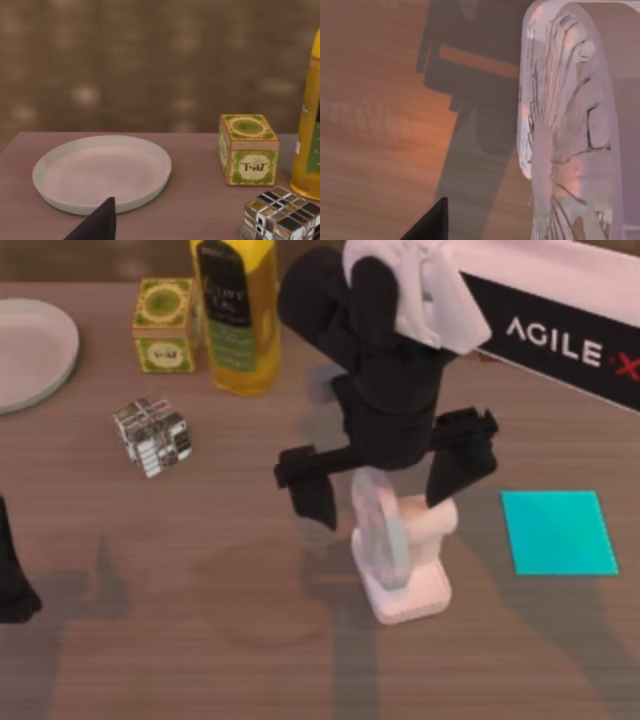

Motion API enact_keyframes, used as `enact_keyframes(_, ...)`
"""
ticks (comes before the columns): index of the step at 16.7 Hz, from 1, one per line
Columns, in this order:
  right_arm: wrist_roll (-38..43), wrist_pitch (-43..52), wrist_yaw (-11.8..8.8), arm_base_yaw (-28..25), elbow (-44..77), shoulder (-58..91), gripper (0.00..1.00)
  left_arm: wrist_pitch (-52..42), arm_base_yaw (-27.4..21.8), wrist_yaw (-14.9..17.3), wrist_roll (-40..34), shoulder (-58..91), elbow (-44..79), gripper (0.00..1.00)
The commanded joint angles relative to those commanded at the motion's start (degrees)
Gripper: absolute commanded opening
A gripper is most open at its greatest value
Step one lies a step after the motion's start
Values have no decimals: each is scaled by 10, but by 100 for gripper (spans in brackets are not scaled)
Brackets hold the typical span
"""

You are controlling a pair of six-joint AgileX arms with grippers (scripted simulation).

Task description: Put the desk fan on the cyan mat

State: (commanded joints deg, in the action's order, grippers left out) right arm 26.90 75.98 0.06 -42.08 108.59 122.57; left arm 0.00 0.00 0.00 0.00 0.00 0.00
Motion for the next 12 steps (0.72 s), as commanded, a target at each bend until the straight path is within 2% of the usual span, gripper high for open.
enact_keyframes(10,0,0,0,0,0,0,2,0,0,0,0,0,0,100)
enact_keyframes(12,0,0,0,0,0,0,0,0,0,0,0,0,0,100)
